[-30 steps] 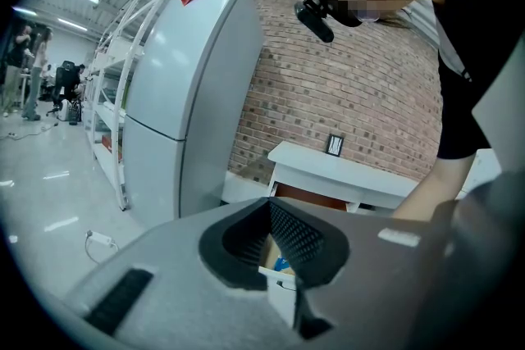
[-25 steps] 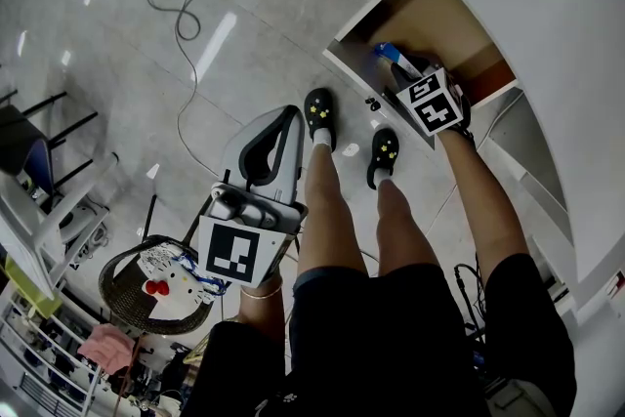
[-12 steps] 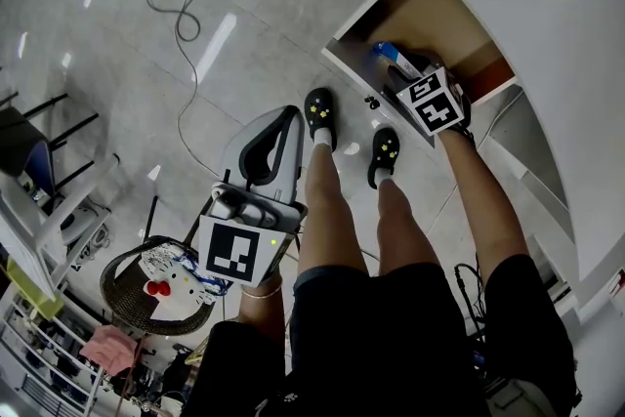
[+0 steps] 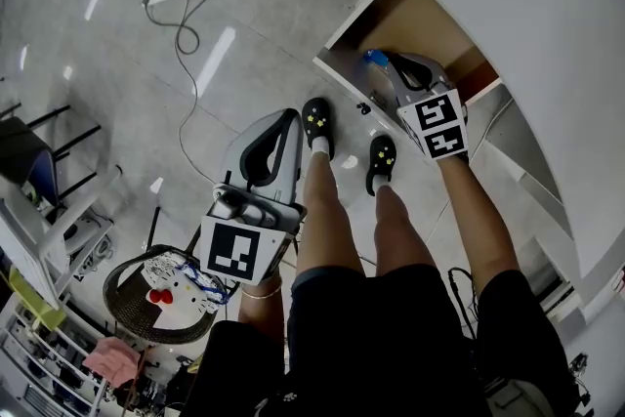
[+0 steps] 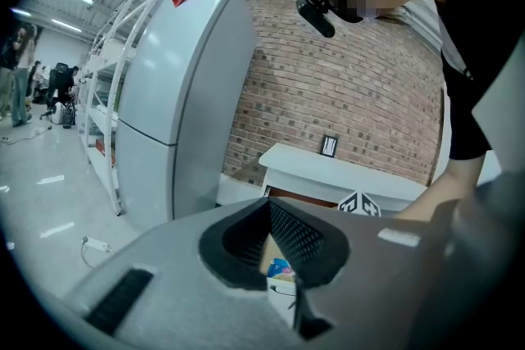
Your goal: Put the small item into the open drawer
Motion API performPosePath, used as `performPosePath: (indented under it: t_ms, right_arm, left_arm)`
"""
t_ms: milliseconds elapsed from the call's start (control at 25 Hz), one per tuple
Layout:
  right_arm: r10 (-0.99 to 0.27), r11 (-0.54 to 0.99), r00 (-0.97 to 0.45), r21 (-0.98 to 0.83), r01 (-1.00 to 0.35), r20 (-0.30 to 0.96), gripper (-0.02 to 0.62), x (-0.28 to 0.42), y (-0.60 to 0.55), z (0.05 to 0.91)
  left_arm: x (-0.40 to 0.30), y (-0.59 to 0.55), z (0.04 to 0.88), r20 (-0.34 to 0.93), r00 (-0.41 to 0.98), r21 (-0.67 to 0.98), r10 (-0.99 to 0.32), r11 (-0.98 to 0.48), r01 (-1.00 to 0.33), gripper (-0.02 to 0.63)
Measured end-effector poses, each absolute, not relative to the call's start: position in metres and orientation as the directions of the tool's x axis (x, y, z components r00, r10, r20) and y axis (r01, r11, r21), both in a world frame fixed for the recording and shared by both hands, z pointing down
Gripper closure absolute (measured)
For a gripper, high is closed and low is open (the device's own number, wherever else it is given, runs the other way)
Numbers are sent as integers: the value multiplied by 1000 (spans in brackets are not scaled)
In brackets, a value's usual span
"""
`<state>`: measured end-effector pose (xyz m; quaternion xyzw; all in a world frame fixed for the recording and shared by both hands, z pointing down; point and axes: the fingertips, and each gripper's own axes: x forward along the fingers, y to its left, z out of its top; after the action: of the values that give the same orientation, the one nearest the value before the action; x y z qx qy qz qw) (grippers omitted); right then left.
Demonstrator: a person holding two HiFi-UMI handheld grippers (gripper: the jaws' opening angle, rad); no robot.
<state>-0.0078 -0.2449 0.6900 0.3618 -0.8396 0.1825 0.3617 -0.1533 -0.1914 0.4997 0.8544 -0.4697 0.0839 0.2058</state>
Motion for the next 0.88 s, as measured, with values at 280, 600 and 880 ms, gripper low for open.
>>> performPosePath:
  t_ms: [280,600,880]
  right_arm:
    - [-615,567,-529,-137,-812,585,586,-3,-235,602]
    - [-740,457,-505,-220,-862,444,586,26,-221,492]
    - [-796,415,-486,-258,-872,361,586,49,-203,420]
  left_arm:
    - [-147,-198,468,309,562,256,-767,-502,-826,612]
    - [-134,-196,413,281,587,216,-759,-546,-809,612]
    - [-116,-184,369,273,606,188,-747,-576,-795,612]
